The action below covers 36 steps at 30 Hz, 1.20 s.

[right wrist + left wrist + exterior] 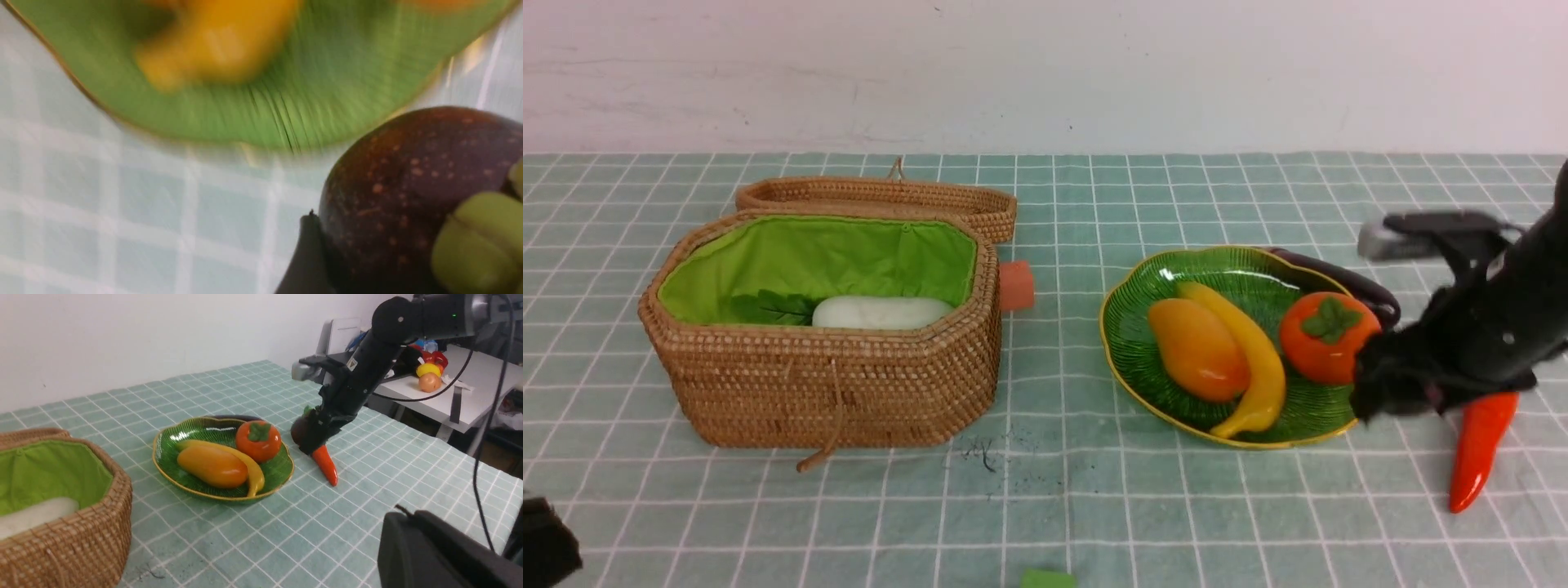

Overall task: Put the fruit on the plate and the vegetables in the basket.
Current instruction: Use the right arm to grab a mangosteen and put it into the right plate, then use the right arm to grab a carrot and put it into the left basket

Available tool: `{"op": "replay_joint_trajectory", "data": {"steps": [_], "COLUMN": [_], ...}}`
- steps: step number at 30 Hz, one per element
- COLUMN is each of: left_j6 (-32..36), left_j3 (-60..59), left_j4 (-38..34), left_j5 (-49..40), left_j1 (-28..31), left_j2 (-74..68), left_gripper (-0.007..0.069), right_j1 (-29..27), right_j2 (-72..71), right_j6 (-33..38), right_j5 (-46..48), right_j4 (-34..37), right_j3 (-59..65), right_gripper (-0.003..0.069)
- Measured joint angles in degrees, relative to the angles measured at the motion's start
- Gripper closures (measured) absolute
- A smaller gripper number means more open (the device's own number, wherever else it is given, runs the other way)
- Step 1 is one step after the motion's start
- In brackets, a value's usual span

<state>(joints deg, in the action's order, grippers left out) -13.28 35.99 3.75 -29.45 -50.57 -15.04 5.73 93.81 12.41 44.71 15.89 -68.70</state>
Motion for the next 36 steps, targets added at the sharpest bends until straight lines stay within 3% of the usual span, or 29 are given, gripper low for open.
{"op": "replay_joint_trajectory", "data": {"steps": [4,10,14,19,23,27,30,33,34,35,36], "left_j6": [0.00,-0.76,-2.13,-2.64,-2.64,-2.64,-2.64,-2.64,-2.64,-2.64,-2.64], "left_j3": [0.00,0.00,0.00,0.00,0.00,0.00,0.00,0.00,0.00,0.00,0.00], "left_j4": [2.22,2.58,2.62,2.83,3.10,3.23,3.31,3.43,3.43,3.43,3.43], "left_j5": [2.54,4.49,4.82,4.94,4.94,4.94,4.94,4.94,4.94,4.94,4.94], "left_j1": [0.00,0.00,0.00,0.00,0.00,0.00,0.00,0.00,0.00,0.00,0.00], "left_j2": [-0.98,-2.70,-3.31,-3.39,-3.39,-3.39,-3.39,-3.39,-3.39,-3.39,-3.39], "left_gripper": [0.0638,0.0638,0.0638,0.0638,0.0638,0.0638,0.0638,0.0637,0.0637,0.0637,0.0637], "right_j1": [0.00,0.00,0.00,0.00,0.00,0.00,0.00,0.00,0.00,-0.34,-0.43], "right_j2": [3.99,16.63,22.07,24.58,22.87,17.25,11.00,6.54,6.30,4.65,4.30], "right_j6": [9.23,24.91,27.06,27.56,26.99,17.31,4.54,-10.28,-11.24,-18.73,-20.46], "right_j5": [-12.12,-16.98,-17.05,-15.79,-13.49,-6.38,4.14,13.94,14.79,16.98,17.12], "right_j4": [11.31,20.28,21.40,21.42,20.47,14.26,4.05,-11.03,-12.94,-19.03,-20.44], "right_j3": [-5.30,-15.34,-19.53,-21.21,-21.34,-21.34,-21.40,-20.75,-20.58,-18.46,-18.12], "right_gripper": [0.0111,0.0111,0.0106,-0.0012,-0.0011,0.0062,0.0186,0.0344,0.0362,0.0421,0.0426]}}
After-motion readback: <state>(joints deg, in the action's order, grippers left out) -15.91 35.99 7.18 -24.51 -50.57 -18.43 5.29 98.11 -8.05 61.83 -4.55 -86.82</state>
